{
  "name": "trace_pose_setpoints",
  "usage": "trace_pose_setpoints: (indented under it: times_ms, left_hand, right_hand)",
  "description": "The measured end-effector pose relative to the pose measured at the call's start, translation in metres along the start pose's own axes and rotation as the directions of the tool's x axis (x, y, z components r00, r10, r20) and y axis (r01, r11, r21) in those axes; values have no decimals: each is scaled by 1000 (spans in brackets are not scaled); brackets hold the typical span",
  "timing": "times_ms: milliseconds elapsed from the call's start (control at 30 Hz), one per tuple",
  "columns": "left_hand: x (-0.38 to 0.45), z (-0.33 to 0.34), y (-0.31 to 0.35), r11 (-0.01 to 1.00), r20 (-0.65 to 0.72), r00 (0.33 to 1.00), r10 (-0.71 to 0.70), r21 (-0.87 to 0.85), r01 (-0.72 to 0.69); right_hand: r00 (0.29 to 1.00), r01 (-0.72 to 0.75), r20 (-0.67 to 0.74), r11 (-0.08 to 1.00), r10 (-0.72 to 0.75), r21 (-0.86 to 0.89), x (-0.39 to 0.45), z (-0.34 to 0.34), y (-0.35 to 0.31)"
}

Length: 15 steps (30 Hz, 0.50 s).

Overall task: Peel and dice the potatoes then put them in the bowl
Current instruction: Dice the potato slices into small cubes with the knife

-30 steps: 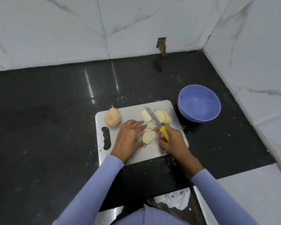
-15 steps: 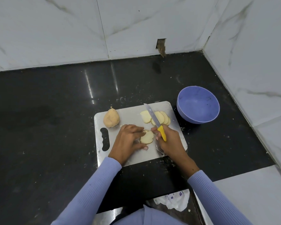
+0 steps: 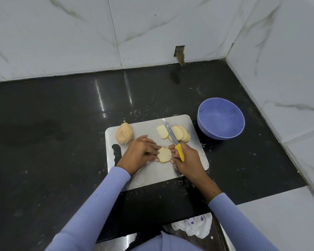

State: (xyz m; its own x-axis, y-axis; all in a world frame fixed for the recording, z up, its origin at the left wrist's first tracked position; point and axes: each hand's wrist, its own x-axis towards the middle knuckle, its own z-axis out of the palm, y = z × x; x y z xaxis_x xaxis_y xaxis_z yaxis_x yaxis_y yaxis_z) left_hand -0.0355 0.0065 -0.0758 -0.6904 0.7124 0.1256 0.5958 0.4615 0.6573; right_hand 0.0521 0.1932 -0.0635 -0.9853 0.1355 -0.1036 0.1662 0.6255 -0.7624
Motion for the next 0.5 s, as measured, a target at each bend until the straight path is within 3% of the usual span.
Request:
trace_pose_setpoints:
  times_ms: [167,300,500]
  left_hand:
    - [8,-16,-5,999,118,993,17,-44,-12]
    - [14,-17,1,999,90,995,40,-16,-39]
    - [25,-20,3,995,140,988,-61,-69,71]
  right_hand:
    - [1000,7,-15,1000,-7,-12,-2,2,1]
    - [1000,7,-14,1000,-7,-12,-1,2,1]
    - [1000,-14,22,1000,14,-1,1,0,0]
